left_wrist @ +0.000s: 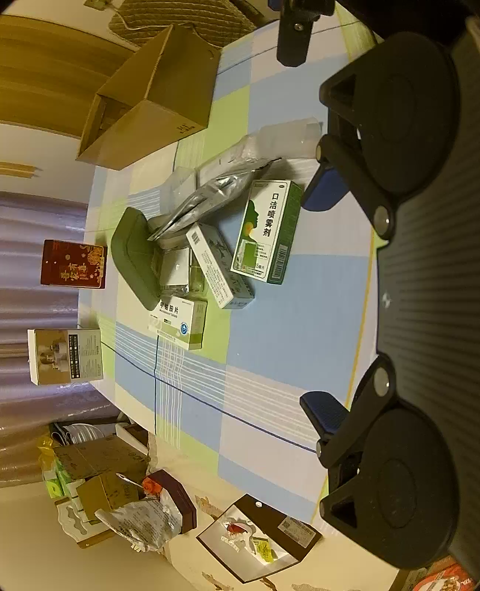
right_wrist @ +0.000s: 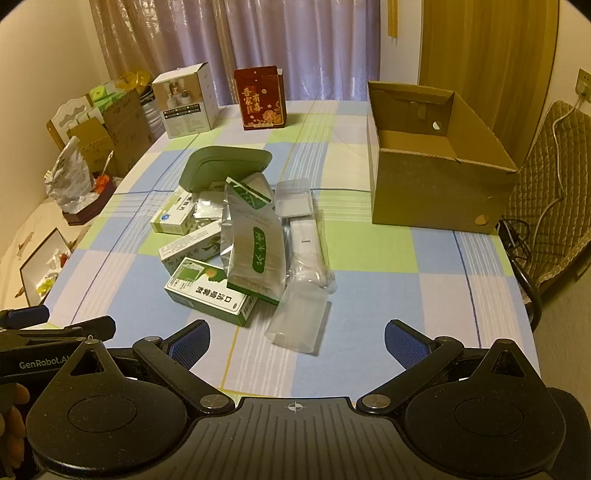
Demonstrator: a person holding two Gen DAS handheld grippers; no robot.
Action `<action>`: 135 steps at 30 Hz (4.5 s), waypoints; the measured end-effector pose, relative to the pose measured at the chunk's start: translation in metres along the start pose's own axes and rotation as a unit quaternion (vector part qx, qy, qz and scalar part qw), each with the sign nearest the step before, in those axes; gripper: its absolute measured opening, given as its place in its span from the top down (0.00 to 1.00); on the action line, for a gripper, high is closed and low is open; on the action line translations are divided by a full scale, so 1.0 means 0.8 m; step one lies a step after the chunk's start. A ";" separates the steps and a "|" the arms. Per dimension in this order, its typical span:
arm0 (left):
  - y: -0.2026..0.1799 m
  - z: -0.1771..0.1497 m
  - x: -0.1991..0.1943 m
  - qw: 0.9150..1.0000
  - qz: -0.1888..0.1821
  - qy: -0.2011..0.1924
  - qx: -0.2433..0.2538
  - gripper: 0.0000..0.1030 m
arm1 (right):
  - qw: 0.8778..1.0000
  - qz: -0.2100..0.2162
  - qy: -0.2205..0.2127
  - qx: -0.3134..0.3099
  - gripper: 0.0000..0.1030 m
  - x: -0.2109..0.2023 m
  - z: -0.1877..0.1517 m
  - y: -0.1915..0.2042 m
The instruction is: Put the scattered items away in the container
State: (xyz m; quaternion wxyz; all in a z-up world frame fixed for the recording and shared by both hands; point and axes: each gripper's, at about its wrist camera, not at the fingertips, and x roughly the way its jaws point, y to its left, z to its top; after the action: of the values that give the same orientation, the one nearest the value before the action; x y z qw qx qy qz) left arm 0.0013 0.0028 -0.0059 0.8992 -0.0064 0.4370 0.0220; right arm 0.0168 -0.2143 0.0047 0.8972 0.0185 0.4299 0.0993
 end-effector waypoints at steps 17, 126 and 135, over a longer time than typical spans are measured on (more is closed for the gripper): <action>0.000 0.000 -0.002 1.000 -0.010 -0.006 0.004 0.01 | 1.000 0.007 0.003 0.001 0.00 0.006 -0.003 -0.002; -0.065 0.056 0.152 0.826 -0.200 -0.035 0.527 0.01 | 0.884 0.204 0.140 -0.395 0.28 0.217 0.014 -0.035; -0.093 0.058 0.180 0.782 -0.235 0.000 0.578 0.13 | 0.902 0.186 0.135 -0.366 0.28 0.208 0.012 -0.043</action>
State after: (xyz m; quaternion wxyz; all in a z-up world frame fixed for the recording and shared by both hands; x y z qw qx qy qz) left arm 0.1299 -0.0649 -0.0911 0.7119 0.4116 0.3524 -0.4468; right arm 0.1311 -0.2153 -0.1210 0.7394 -0.2446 0.4691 0.4164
